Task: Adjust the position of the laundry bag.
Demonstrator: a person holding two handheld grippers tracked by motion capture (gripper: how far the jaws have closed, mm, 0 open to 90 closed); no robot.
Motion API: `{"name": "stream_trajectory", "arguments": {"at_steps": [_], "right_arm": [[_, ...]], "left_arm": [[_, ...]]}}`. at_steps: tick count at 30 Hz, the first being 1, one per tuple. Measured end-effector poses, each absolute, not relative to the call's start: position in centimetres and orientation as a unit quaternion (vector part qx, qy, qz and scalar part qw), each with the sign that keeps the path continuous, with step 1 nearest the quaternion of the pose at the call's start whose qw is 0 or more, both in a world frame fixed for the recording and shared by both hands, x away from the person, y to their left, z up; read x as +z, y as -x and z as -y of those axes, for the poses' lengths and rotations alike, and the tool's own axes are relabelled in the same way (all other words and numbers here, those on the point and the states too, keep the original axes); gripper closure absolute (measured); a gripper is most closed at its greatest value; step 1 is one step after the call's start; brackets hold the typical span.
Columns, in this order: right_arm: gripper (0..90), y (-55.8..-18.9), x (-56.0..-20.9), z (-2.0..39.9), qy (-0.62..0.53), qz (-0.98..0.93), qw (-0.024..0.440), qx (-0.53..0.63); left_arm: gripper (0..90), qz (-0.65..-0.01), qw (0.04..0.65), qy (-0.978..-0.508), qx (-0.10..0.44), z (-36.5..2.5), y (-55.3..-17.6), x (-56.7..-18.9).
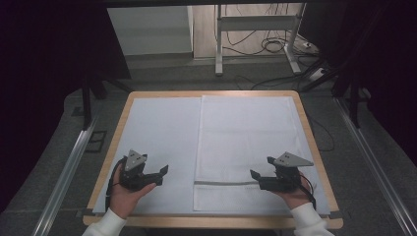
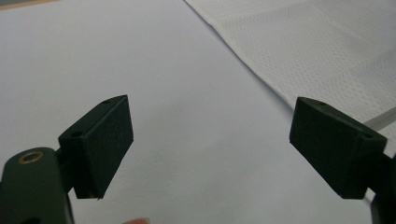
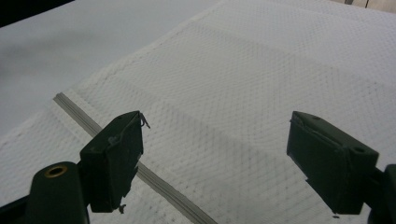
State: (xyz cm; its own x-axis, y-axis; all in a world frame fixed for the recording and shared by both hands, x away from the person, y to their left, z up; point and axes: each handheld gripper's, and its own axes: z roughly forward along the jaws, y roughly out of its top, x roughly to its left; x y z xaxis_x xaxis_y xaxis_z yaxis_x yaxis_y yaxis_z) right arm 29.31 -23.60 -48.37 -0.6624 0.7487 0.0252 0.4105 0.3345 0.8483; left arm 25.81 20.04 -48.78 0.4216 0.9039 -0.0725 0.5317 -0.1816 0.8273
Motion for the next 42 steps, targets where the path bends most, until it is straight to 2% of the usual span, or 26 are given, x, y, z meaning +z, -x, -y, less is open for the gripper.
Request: {"name": "stream_trajectory", "arguments": {"at_steps": [12, 19, 31, 37, 42], "right_arm": [[21.1, -30.0, -48.7, 24.0, -0.377, -0.799, 0.165, 0.439], [21.6, -29.7, -48.4, 24.3, -0.389, -0.791, 0.17, 0.44], [21.6, -29.7, -48.2, 24.2, -0.367, -0.803, 0.181, 0.434], [21.6, -29.6, -48.1, 24.3, -0.368, -0.802, 0.185, 0.433], [21.6, -29.8, -48.0, 24.5, -0.368, -0.802, 0.19, 0.431]], "left_arm": [[16.7, -0.495, 0.408, -0.739, 0.208, -20.0, -25.8, -48.7], [17.3, -0.479, 0.404, -0.756, 0.189, -19.4, -25.1, -48.8], [17.1, -0.478, 0.412, -0.751, 0.195, -18.8, -25.7, -48.3], [19.7, -0.492, 0.408, -0.751, 0.168, -18.3, -26.1, -47.6], [16.9, -0.503, 0.403, -0.751, 0.142, -17.0, -27.2, -47.9]]}}
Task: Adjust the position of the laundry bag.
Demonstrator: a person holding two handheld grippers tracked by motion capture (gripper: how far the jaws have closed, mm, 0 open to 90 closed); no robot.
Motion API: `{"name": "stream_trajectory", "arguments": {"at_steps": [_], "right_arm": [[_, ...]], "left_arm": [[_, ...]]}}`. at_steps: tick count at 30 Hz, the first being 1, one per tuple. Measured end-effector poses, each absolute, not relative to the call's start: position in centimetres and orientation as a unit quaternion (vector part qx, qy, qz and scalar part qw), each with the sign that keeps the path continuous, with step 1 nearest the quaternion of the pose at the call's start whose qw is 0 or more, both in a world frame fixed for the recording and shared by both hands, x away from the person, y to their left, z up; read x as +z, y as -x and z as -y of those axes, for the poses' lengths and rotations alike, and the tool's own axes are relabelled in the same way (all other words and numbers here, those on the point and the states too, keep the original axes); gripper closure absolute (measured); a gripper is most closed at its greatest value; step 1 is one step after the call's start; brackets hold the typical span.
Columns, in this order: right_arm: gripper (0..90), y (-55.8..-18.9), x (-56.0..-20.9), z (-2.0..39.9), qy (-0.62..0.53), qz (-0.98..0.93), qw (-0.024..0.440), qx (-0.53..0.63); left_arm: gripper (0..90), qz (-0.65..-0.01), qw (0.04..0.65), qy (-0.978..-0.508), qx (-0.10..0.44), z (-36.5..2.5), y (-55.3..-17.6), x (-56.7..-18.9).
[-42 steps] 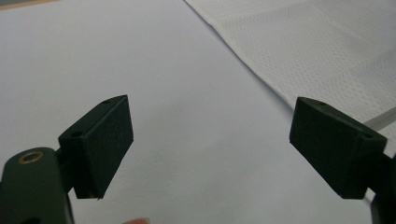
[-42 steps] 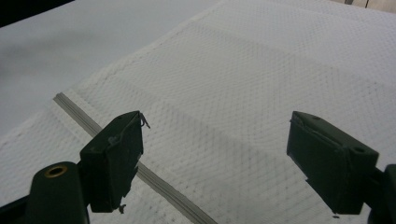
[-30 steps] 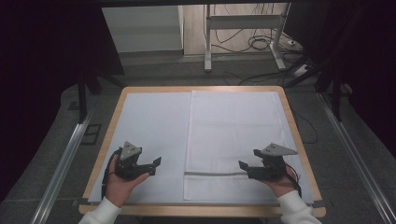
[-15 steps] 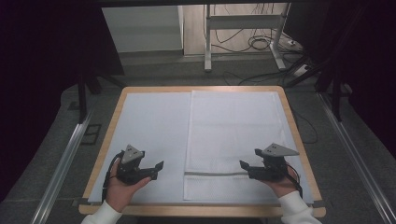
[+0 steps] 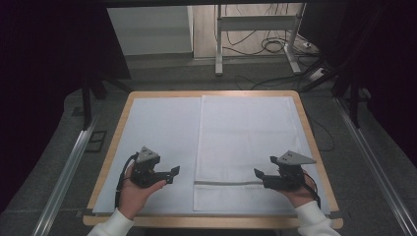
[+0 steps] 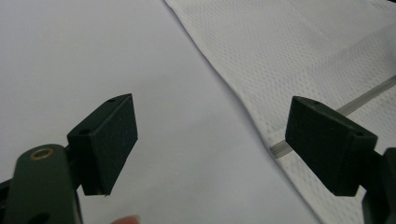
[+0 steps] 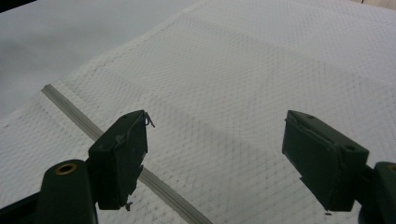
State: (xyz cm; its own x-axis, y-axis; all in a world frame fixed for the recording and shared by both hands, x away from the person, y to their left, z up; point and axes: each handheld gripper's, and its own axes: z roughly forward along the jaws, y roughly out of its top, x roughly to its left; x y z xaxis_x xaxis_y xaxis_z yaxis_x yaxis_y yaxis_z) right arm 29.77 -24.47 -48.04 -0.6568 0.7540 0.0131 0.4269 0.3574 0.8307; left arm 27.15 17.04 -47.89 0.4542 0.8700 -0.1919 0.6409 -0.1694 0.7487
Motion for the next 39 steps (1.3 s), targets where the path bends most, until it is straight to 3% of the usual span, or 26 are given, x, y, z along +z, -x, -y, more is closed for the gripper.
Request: {"name": "stream_trajectory", "arguments": {"at_steps": [28, 39], "right_arm": [[22.0, -29.9, -48.1, 24.6, -0.376, -0.796, 0.223, 0.419], [22.2, -29.7, -48.1, 24.6, -0.376, -0.794, 0.227, 0.419]], "left_arm": [[23.8, -0.476, 0.371, -0.794, 0.076, -11.8, -28.9, -50.0], [24.4, -0.478, 0.369, -0.797, 0.023, -11.0, -28.6, -50.6]]}}
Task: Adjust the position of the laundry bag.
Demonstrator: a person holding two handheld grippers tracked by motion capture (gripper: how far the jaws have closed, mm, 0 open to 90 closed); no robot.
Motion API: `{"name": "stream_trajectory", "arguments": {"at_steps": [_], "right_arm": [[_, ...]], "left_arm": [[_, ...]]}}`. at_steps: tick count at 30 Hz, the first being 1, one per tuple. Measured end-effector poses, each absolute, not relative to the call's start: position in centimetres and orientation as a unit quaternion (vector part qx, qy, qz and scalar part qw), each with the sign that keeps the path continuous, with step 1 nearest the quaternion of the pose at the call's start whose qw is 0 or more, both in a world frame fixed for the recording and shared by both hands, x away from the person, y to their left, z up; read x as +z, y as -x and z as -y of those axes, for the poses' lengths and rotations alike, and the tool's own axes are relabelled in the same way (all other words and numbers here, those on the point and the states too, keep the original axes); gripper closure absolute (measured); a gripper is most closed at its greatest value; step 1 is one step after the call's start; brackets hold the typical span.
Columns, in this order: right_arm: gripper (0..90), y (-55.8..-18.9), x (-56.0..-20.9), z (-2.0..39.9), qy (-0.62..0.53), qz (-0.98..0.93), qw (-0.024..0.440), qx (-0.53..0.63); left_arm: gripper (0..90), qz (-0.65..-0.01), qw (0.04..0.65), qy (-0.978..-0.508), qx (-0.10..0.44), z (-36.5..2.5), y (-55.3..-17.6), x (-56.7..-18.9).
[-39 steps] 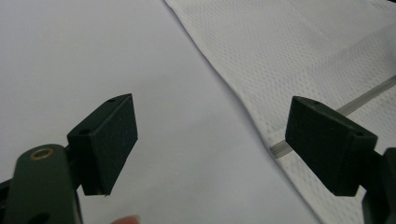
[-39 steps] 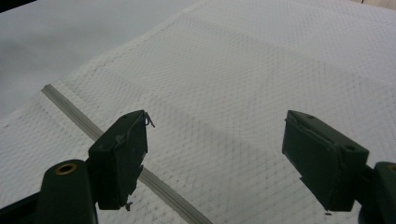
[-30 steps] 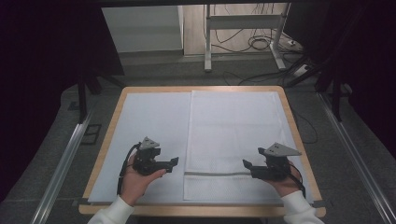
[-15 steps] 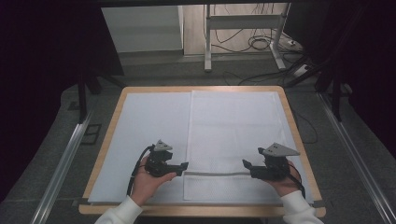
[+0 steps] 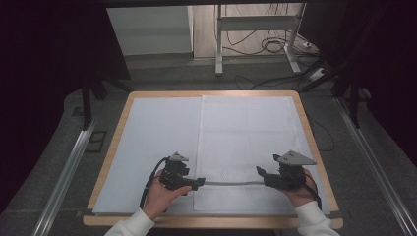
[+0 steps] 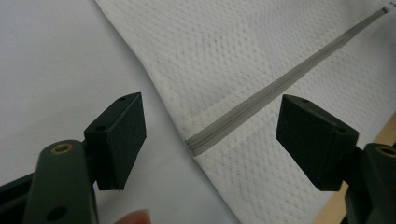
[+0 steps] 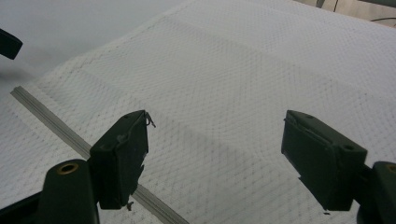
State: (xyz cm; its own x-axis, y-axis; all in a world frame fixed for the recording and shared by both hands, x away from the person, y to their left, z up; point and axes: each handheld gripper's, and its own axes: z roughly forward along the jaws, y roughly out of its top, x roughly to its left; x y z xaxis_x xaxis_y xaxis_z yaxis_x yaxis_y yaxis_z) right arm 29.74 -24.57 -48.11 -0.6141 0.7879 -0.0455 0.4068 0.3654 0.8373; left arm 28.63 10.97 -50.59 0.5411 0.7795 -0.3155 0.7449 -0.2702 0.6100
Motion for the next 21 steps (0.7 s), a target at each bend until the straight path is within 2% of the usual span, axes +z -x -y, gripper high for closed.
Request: {"name": "stream_trajectory", "arguments": {"at_steps": [21], "right_arm": [[22.3, -29.7, -47.8, 24.8, -0.381, -0.788, 0.233, 0.423]], "left_arm": [[30.7, -0.492, 0.343, -0.8, -0.011, -9.4, -29.4, -52.3]]}}
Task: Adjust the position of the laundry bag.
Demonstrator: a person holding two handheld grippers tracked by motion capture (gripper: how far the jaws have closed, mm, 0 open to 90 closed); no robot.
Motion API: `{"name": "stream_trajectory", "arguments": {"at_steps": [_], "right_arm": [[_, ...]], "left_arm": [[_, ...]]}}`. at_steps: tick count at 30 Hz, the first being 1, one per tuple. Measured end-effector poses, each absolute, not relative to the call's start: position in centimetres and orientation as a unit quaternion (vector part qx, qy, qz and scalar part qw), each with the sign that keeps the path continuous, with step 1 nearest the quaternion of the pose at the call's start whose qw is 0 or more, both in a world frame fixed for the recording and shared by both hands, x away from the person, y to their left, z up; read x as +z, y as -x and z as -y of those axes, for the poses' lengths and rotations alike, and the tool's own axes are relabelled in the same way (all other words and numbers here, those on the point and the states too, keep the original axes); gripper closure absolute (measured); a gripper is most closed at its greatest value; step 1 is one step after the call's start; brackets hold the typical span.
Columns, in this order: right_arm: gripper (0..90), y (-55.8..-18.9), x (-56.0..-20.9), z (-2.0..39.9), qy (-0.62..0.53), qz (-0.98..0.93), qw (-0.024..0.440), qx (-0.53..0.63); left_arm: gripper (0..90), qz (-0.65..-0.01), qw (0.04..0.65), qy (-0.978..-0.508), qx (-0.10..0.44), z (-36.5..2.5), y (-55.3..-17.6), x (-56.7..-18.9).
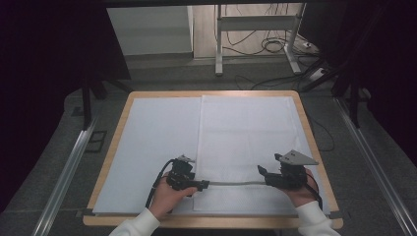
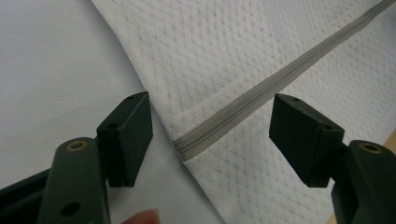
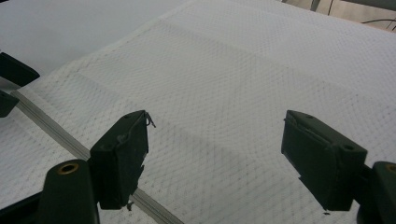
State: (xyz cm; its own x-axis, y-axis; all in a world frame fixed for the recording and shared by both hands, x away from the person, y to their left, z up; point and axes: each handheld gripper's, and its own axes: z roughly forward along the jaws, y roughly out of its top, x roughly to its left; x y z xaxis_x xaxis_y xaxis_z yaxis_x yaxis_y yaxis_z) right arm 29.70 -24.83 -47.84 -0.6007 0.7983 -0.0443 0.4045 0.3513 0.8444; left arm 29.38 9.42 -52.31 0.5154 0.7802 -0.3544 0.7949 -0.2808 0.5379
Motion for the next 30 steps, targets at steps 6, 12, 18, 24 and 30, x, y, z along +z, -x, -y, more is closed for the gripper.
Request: {"name": "stream_trajectory", "arguments": {"at_steps": [6, 12, 18, 24, 30], "right_arm": [[22.3, -29.7, -47.8, 24.8, -0.381, -0.788, 0.233, 0.423], [22.3, -29.7, -47.8, 24.8, -0.384, -0.786, 0.231, 0.426], [22.3, -29.7, -47.8, 24.8, -0.385, -0.786, 0.232, 0.424], [22.3, -29.7, -47.8, 24.8, -0.385, -0.785, 0.234, 0.424], [22.3, -29.6, -47.6, 24.9, -0.387, -0.784, 0.237, 0.425]], "left_arm": [[35.8, -0.49, 0.338, -0.803, -0.003, -9.4, -29.4, -52.3], [46.7, -0.487, 0.329, -0.809, 0.011, -9.0, -29.5, -52.2], [57.4, -0.468, 0.307, -0.827, 0.056, -7.8, -29.4, -52.2], [70.1, -0.451, 0.302, -0.836, 0.083, -7.3, -29.3, -52.3], [79.0, -0.444, 0.315, -0.835, 0.077, -7.3, -29.3, -52.4]]}}
